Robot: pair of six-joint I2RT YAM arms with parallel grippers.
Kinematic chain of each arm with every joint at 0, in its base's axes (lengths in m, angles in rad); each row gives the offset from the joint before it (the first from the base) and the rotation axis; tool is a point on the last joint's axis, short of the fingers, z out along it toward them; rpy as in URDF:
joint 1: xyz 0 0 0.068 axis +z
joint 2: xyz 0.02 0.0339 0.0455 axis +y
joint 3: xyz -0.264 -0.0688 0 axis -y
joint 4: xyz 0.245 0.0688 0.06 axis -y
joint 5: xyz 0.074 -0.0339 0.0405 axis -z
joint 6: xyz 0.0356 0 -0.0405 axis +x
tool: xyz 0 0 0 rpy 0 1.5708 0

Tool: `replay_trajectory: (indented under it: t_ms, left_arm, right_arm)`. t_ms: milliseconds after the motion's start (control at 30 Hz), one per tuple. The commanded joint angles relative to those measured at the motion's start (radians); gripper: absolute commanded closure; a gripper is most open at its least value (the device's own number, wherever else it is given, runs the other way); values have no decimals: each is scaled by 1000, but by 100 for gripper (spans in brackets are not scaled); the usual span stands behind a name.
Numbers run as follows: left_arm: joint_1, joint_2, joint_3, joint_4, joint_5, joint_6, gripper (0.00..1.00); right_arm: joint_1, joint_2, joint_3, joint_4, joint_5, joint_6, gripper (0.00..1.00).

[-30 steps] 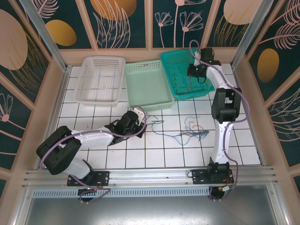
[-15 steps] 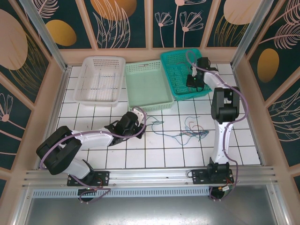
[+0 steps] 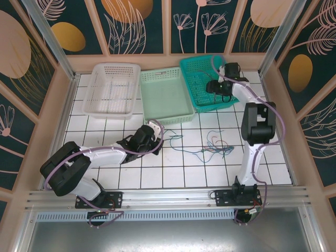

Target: Untangle the cables

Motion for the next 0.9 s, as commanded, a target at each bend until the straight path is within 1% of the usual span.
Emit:
replay_trajectory:
  t_ms: [0, 133, 233, 333, 433, 567, 667, 867]
  left_arm:
    - [-1, -38, -6, 29, -24, -14, 100]
    - [-2, -69, -12, 27, -30, -15, 100]
    - [-1, -91, -21, 24, -18, -15, 100]
    - [-1, -109, -26, 18, -3, -16, 100]
    - [-2, -120, -23, 7, 11, -16, 100]
    - [-1, -128, 7, -53, 9, -7, 100]
    - [0, -131, 25, -72, 42, 4, 100]
    - [-2, -104, 44, -89, 83, -8, 100]
  right_arm:
    - [-2, -158, -90, 174, -59, 36, 36]
    - [15, -293, -235, 253, -109, 29, 36]
    - [52, -396, -377, 305, -171, 10, 41]
    - [116, -492, -516, 345, -222, -23, 45]
    - [196, -570, -651, 379, -237, -84, 44]
    - [268, -662, -801, 428, -245, -124, 39]
    - [297, -692, -876, 446, -247, -140, 36]
    - [333, -664, -943, 485, -322, -139, 34]
